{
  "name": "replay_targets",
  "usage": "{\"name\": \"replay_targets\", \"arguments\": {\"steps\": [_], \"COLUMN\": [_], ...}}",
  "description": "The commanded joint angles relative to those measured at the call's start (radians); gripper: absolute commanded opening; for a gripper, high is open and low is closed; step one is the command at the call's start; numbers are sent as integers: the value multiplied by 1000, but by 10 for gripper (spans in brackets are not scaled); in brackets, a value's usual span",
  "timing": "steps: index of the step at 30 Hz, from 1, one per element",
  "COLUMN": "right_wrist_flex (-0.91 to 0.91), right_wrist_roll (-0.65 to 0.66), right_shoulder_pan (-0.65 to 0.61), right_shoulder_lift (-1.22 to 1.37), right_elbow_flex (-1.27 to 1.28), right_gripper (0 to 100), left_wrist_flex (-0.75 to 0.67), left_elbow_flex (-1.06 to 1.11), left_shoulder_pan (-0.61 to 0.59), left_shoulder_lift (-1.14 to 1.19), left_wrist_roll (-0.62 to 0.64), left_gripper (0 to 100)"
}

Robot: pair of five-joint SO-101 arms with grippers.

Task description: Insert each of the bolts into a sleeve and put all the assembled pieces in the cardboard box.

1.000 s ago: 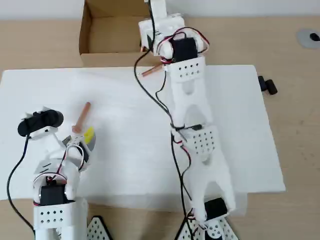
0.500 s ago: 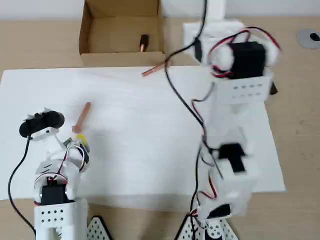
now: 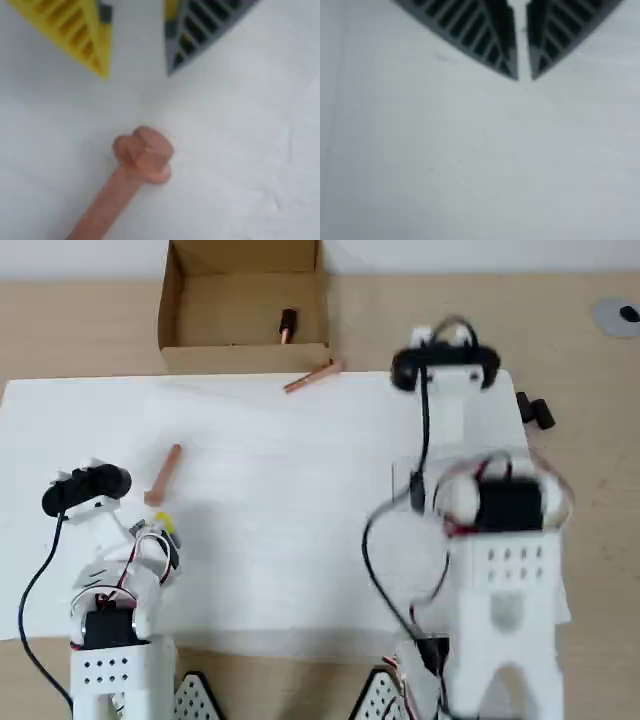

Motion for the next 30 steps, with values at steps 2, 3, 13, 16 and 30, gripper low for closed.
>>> {"name": "replay_targets", "arguments": {"steps": [2, 3, 13, 16, 30], "right_wrist_flex": [-233, -292, -704, -736, -758], "right_wrist_roll": [12, 18, 132, 129, 129], "right_shoulder_pan": [12, 12, 99, 104, 147], "right_shoulder_lift": [-269, -325, -588, -584, -593], "right_elbow_flex": [371, 433, 885, 938, 1098], "right_gripper": [9, 9, 9, 9, 10], "left_wrist_flex": [-3, -3, -3, -3, -3], "left_elbow_flex": [-3, -3, -3, -3, -3], "left_shoulder_pan": [8, 8, 9, 9, 9], "left_shoulder_lift": [-8, -8, -8, -8, -8], "left_wrist_roll": [2, 0, 0, 0, 0], "left_gripper": [84, 84, 84, 84, 84]}}
